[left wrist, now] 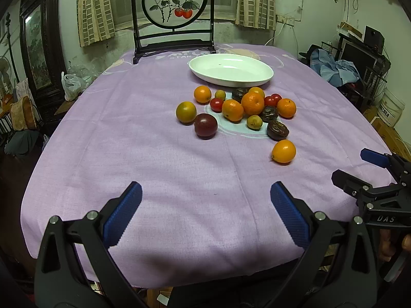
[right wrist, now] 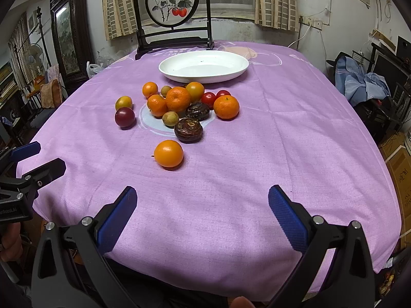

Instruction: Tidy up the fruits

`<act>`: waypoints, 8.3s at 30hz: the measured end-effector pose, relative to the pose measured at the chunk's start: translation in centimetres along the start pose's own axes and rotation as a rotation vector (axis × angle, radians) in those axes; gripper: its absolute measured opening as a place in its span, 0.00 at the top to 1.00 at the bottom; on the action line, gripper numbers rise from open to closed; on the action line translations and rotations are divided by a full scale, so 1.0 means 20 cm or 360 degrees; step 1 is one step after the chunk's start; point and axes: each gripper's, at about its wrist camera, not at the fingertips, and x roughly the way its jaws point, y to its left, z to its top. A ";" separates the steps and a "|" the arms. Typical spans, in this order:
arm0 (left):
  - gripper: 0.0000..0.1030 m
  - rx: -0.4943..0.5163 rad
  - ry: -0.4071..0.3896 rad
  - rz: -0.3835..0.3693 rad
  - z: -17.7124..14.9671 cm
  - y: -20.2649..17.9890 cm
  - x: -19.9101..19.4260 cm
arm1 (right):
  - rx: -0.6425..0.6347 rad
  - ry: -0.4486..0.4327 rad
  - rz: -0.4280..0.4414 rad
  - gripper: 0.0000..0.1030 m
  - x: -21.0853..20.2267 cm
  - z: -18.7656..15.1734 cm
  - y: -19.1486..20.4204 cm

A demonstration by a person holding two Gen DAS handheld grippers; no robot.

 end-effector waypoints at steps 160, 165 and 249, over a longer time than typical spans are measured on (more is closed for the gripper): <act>0.28 0.0159 0.0130 -0.0050 1.10 -0.07 1.17 | 0.0046 0.0018 0.0210 0.38 1.00 1.09 -0.24; 0.11 0.0137 0.0030 -0.0037 0.99 -0.04 0.99 | 0.0134 -0.0092 0.0313 0.38 0.84 0.93 -0.28; 0.53 0.0016 0.0229 -0.0207 1.15 -0.01 1.44 | 0.0074 -0.0046 0.0348 0.51 1.16 1.13 -0.21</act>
